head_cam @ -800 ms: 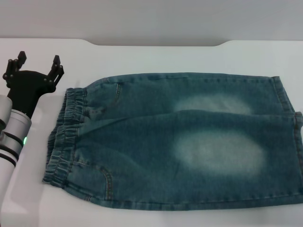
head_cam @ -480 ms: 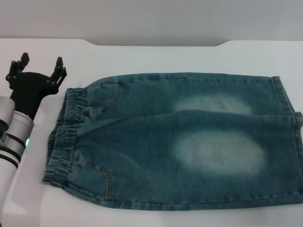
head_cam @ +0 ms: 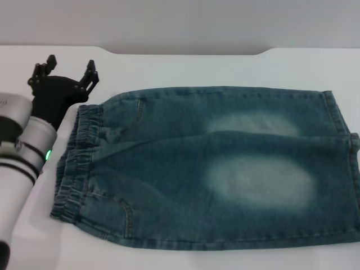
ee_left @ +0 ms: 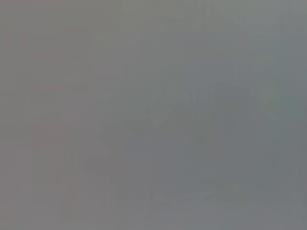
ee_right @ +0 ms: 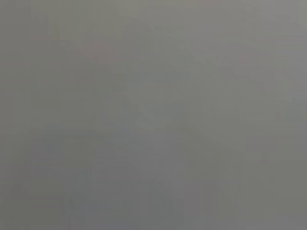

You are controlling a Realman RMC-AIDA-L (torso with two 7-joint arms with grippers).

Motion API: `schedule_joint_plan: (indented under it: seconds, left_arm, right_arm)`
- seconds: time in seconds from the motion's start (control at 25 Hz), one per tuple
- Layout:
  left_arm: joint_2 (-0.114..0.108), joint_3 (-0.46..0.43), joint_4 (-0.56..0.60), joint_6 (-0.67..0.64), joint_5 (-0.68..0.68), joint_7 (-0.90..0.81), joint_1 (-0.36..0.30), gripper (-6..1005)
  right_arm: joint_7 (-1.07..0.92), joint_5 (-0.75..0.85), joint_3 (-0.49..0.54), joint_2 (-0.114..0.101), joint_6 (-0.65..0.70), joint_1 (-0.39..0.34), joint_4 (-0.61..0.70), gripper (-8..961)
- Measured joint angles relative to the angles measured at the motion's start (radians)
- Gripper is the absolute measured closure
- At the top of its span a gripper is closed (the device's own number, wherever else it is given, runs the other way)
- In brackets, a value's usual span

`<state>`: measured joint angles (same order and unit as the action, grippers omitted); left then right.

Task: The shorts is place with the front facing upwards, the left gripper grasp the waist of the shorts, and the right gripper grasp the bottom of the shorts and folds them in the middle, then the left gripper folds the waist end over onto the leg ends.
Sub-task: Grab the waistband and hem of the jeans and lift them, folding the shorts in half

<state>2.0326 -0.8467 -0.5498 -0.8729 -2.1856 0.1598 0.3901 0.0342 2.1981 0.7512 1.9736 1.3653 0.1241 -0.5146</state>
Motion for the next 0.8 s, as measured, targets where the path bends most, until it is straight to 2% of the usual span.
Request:
schedule_joint_plan:
  seconds: [0.08,0.12,0.16,0.2,0.24,0.28,0.32,0.36,0.4,0.44,0.48,0.56,0.6,0.68,0.72,0.76,0.8]
  left_arm:
    - [-0.034,-0.024,-0.105,0.111,0.0,0.025,-0.01,219]
    - [-0.057,-0.05,-0.205,0.22,-0.001,0.06,-0.019,221]
    - [-0.068,-0.073,-0.236,0.261,-0.001,0.074,-0.027,224]
    - [-0.08,-0.11,-0.304,0.336,-0.006,0.104,-0.038,227]
    - [-0.08,-0.11,-0.304,0.336,-0.006,0.104,-0.038,230]
    - [-0.08,-0.11,-0.304,0.336,-0.006,0.104,-0.038,232]
    - [-0.083,-0.178,-0.398,0.463,-0.022,0.155,-0.063,235]
    - [-0.06,-0.325,-0.544,0.672,-0.064,0.232,-0.109,238]
    - [-0.022,-0.447,-0.641,0.845,-0.106,0.284,-0.136,241]
    - [0.0,-0.513,-0.696,0.935,-0.129,0.31,-0.149,243]
    - [0.028,-0.619,-0.78,1.12,-0.164,0.338,-0.166,246]
    - [0.034,-0.68,-0.848,1.254,-0.181,0.333,-0.173,252]
    - [0.031,-0.698,-0.879,1.318,-0.189,0.317,-0.173,254]
    - [0.029,-0.738,-0.937,1.448,-0.217,0.28,-0.172,260]
    - [0.029,-0.764,-0.959,1.515,-0.242,0.254,-0.169,262]
    - [0.029,-0.788,-0.981,1.582,-0.27,0.227,-0.165,265]
    - [0.027,-0.817,-1.007,1.666,-0.322,0.188,-0.158,268]
  right_arm:
    - [-0.002,0.0,0.03,-0.065,-0.122,-0.03,-0.145,377]
    - [0.012,0.002,0.06,-0.099,-0.21,-0.051,-0.233,377]
    - [0.061,0.009,0.14,-0.148,-0.391,-0.094,-0.401,377]
    - [0.061,0.009,0.14,-0.148,-0.391,-0.094,-0.401,377]
    - [0.103,0.013,0.205,-0.171,-0.516,-0.124,-0.507,378]
    - [0.145,0.016,0.271,-0.178,-0.638,-0.152,-0.595,378]
    - [0.181,0.025,0.347,-0.176,-0.767,-0.178,-0.682,378]
    - [0.205,0.033,0.4,-0.173,-0.864,-0.197,-0.736,378]
    - [0.227,0.054,0.502,-0.153,-1.024,-0.218,-0.825,379]
    - [0.237,0.075,0.572,-0.134,-1.14,-0.23,-0.879,379]
    - [0.243,0.115,0.663,-0.097,-1.298,-0.239,-0.949,379]
    - [0.255,0.207,0.79,-0.03,-1.505,-0.245,-1.051,380]
    - [0.266,0.268,0.849,0.015,-1.623,-0.246,-1.106,380]
    - [0.276,0.344,0.934,0.069,-1.774,-0.237,-1.179,381]
    - [0.279,0.38,0.98,0.089,-1.881,-0.222,-1.224,381]
    - [0.275,0.398,1.014,0.098,-1.969,-0.208,-1.259,382]
    - [0.271,0.393,1.034,0.092,-2.041,-0.195,-1.281,382]
